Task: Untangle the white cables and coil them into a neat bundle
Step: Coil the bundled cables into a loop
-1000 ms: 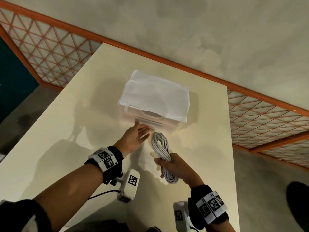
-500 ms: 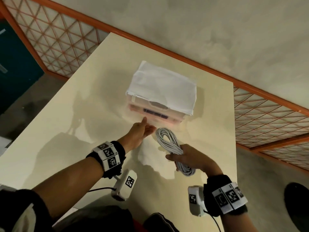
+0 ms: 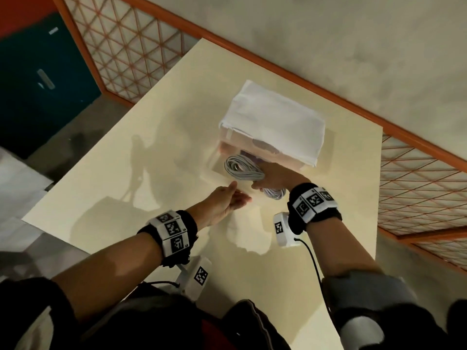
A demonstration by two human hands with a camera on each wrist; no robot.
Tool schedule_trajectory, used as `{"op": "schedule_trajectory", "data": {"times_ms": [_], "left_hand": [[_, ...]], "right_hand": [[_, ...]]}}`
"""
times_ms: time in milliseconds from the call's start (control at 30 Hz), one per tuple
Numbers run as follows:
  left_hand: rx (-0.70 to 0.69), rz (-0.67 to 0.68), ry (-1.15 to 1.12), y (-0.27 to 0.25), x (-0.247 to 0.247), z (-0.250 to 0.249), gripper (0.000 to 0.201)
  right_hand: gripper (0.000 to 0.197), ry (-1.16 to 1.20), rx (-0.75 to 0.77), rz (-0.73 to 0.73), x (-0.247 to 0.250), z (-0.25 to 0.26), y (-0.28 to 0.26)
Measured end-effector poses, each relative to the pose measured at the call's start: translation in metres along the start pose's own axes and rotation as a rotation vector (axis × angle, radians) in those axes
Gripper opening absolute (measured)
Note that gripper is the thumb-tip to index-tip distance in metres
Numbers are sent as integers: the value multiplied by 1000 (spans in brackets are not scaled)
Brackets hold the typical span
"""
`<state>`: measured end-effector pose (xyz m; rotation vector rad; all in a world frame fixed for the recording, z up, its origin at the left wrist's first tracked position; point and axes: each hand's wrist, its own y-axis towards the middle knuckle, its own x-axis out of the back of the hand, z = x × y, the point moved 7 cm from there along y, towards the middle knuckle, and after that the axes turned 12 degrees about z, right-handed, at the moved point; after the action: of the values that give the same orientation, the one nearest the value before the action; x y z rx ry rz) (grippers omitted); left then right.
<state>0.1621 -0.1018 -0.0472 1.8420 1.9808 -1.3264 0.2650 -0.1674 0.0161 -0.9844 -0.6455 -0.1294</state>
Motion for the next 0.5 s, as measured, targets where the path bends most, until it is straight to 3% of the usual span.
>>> {"op": "schedule_trajectory", "data": {"times_ms": [167,300,500], "left_hand": [[23,-6,27,-2,-2,1,44],[21,-16,13,-3,0,1,45],[29,-19,44,-2,-1,-1,46]], "right_hand": [[46,-20,-59,45,-13,-14,21],[46,218,-59,59,-15,-21,23],[47,568,-99,-149,-17,-44,29]]}}
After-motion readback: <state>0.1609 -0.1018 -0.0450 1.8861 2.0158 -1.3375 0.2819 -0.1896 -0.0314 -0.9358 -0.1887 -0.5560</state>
